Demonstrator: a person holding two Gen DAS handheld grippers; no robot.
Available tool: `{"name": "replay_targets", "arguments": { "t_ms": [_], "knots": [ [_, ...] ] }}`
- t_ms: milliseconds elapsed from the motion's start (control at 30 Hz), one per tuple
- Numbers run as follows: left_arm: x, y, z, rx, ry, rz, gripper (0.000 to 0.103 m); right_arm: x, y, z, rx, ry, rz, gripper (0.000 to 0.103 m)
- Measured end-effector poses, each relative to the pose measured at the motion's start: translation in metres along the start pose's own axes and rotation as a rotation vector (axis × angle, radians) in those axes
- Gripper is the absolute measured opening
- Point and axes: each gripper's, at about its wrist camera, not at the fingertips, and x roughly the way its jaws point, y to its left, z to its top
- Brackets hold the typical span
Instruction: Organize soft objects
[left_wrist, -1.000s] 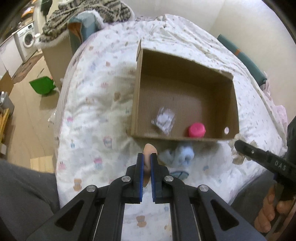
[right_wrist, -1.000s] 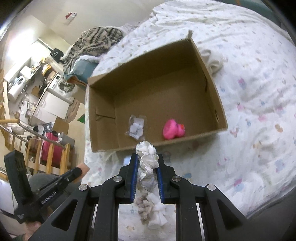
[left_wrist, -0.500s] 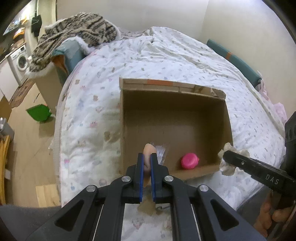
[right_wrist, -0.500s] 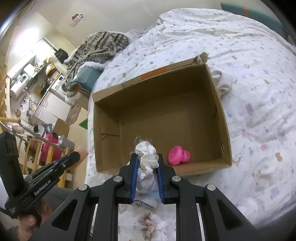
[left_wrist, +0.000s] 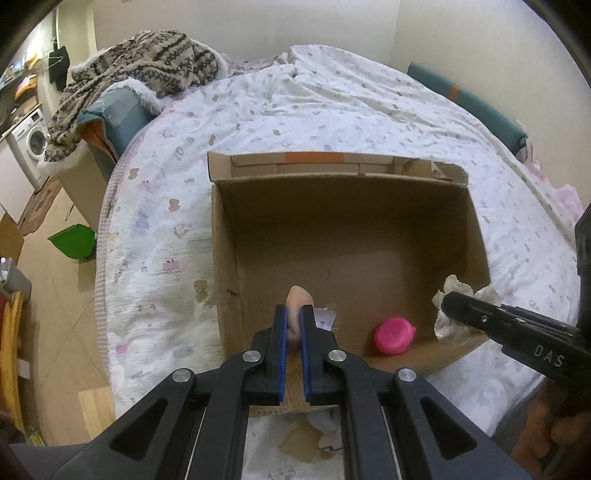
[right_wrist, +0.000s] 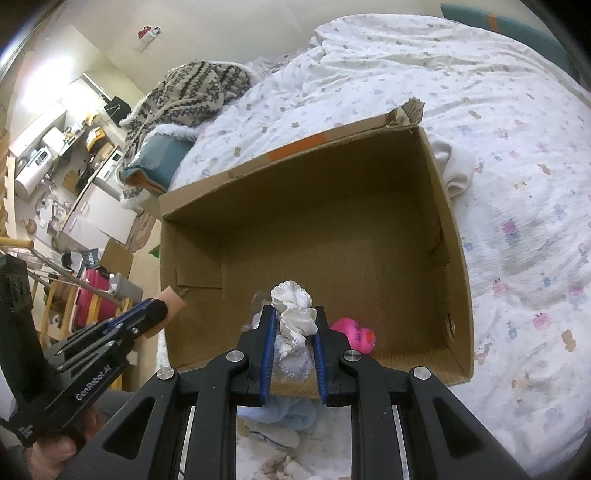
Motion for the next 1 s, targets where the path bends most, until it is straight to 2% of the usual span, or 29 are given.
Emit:
{"name": "replay_targets", "arguments": {
  "t_ms": [233,333,400,667,1000],
  "knots": [
    [0.024,0.005,-0.006,-0.024,0.028,-0.009,0.006,0.017,-0.002,-0.004,-0.008,0.022,-0.008,0.021],
    [0.030,0.005,-0.007,-0.035,0.019,0.017,0.006,0.025,-0.001,-0.006,-0.022,0.034,-0.032,0.021],
    [0.033,0.004,-0.007,-0.038,0.026,-0.002,0.006,0.031,-0.002,-0.004,-0.006,0.051,-0.026,0.021],
    [0.038,-0.008,-0.013,0.023,0.004,-0.014,0.007,0.042,-0.005,-0.007,-0.005,0.076,-0.062,0.021],
    [0.044,-0.007,-0.017,0.020,0.024,-0.023,0.007,0.051,-0.015,-0.009,0.029,0.107,-0.084,0.021]
  ]
}}
